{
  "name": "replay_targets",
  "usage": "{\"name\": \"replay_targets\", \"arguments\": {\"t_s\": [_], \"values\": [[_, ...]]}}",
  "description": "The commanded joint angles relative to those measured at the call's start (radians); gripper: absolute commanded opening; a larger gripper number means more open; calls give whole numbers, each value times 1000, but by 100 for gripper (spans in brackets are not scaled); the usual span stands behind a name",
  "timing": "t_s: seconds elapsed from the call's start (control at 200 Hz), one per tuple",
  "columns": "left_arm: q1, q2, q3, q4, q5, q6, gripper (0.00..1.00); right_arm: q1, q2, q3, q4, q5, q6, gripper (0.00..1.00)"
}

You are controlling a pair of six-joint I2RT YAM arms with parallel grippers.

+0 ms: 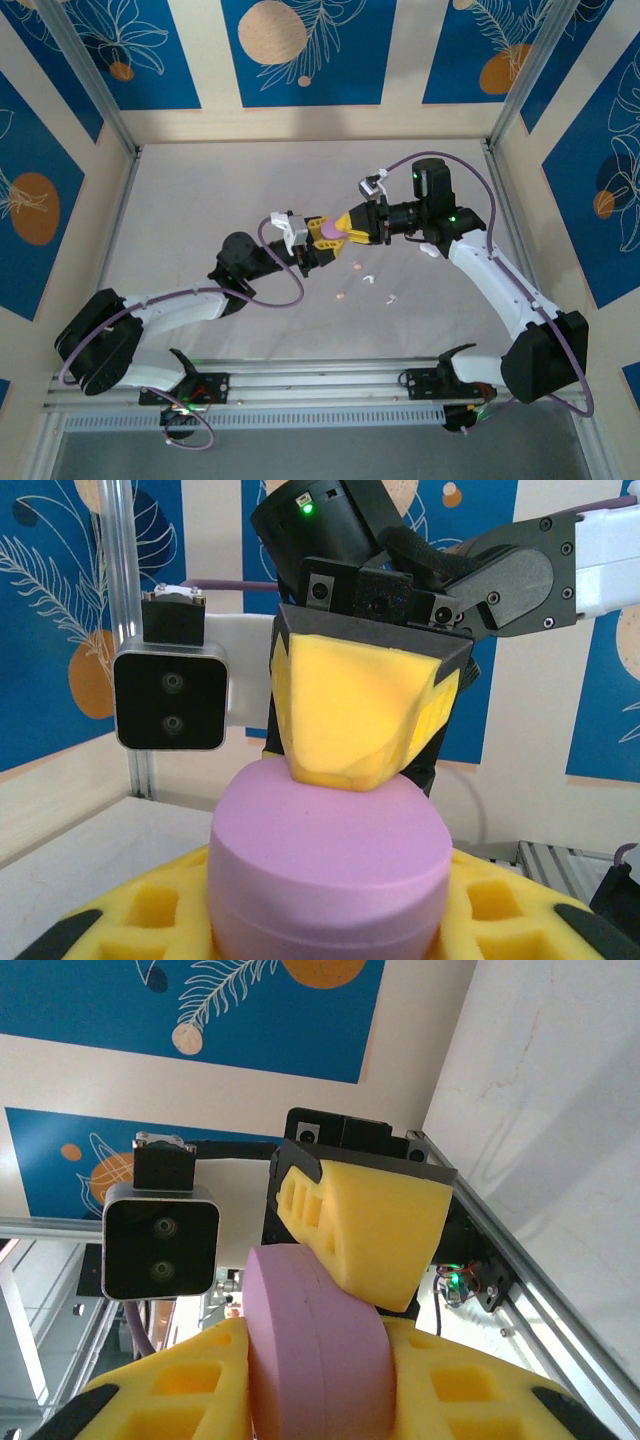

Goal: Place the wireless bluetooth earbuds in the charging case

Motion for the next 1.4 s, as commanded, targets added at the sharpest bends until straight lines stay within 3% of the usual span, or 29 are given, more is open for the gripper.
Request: {"name": "replay_targets", "arguments": {"t_s": [0.0,0.19,0.375,0.525,0.74,0.92,1.135,1.396], "values": [[-11,-26,27,-60,-29,28,40,-11,-22,4,-22,15,-8,16],[-11,-75,3,-155,-78,64,58,-37,-42,-27,50,99,53,15],[-11,-155,-31,-262,-138,90,61,-65,-21,-77,130,171,115,15],[-11,-255,-50,-378,-267,89,66,-69,22,-104,102,334,57,16],[-4,-384,20,-712,-437,44,72,-61,260,-98,151,439,29,16],[11,-423,81,-925,-477,-16,82,-16,503,26,130,512,-21,16],[43,-457,86,-1002,-456,-74,99,20,723,181,90,576,-39,16],[53,-490,69,-1014,-491,-59,100,38,848,301,21,610,-50,20]]}}
